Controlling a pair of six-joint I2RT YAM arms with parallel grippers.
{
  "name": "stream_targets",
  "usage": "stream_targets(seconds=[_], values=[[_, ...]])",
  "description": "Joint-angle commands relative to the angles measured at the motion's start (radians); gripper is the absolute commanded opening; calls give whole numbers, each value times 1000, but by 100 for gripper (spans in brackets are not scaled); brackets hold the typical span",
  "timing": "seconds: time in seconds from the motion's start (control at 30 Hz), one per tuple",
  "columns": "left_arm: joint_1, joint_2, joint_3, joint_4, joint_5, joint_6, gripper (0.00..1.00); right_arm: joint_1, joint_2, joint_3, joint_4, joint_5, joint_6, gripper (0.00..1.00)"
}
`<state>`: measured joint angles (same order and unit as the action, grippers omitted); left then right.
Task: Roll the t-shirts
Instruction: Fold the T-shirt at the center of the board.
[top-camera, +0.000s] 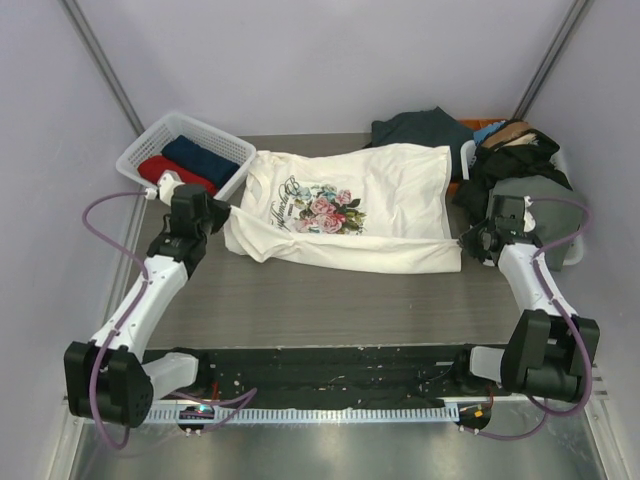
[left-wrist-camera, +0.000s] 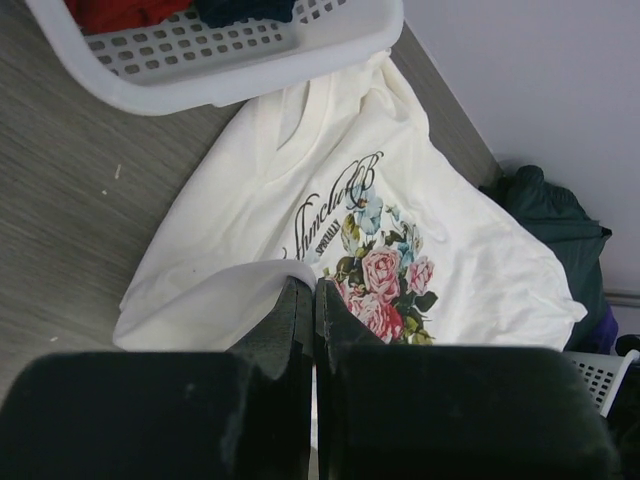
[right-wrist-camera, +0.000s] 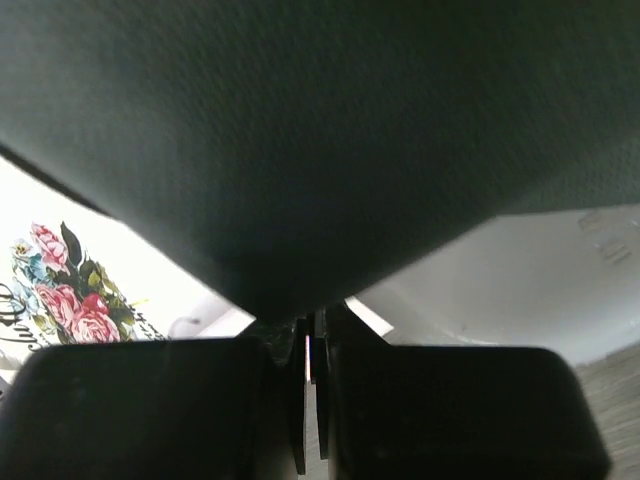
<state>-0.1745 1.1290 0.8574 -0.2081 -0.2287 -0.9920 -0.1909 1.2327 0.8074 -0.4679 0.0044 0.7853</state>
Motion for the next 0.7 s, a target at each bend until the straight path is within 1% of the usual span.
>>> stream_targets(seconds=[0.0, 0.2, 0.3, 0.37, 0.67], values=[[4, 69, 80, 102, -17, 6, 0, 2, 33, 58, 75, 20, 5, 1], [3, 188, 167, 82, -1, 24, 0, 16, 79, 67, 118, 16, 22, 1], [3, 224, 186, 87, -1, 21, 0, 34, 109, 78, 140, 11, 31, 1], [4, 239, 195, 91, -8, 23, 0, 50, 135, 90, 141, 37, 34, 1], [3, 342, 262, 96, 2, 38, 0, 57, 214, 121, 163, 62, 37, 1]])
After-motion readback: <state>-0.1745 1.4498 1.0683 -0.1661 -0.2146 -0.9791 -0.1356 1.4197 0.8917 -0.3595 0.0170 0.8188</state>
